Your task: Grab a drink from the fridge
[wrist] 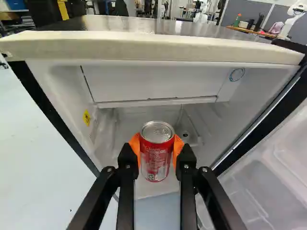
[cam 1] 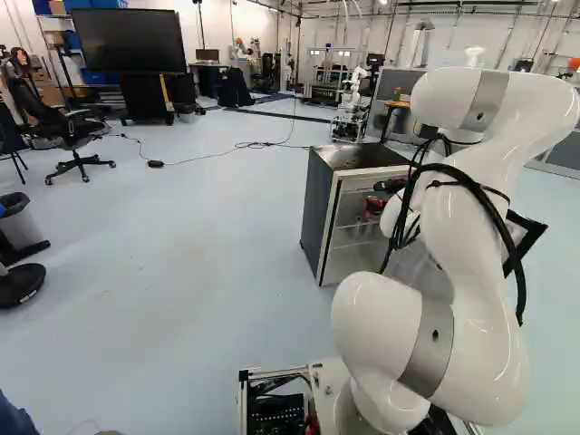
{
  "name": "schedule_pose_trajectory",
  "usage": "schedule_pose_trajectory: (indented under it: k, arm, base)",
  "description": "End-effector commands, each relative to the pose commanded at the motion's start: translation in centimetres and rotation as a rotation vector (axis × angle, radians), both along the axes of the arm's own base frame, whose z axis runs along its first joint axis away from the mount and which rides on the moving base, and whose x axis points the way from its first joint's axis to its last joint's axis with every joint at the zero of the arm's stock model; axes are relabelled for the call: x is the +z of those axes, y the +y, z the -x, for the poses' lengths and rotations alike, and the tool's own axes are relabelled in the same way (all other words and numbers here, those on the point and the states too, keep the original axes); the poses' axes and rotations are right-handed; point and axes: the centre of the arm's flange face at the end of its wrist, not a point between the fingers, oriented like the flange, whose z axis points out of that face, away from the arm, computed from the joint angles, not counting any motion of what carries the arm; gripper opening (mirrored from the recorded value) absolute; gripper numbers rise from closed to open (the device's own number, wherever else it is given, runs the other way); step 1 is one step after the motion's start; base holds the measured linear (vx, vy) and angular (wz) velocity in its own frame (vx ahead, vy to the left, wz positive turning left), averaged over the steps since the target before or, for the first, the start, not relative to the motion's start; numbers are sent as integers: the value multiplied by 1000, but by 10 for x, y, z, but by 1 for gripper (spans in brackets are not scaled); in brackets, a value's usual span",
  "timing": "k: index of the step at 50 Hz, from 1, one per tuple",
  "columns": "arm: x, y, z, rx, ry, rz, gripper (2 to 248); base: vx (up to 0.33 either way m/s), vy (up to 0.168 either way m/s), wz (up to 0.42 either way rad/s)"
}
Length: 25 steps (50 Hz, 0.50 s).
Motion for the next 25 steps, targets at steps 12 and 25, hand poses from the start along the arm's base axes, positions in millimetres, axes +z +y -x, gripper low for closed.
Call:
schedule_pose_trajectory:
  k: [12, 25]
  arm:
    - [15, 1, 1, 0, -15, 13, 88]
    - [33, 5, 12, -7, -26, 21, 88]
  base:
    - [0, 0, 0]
    - [0, 0, 0]
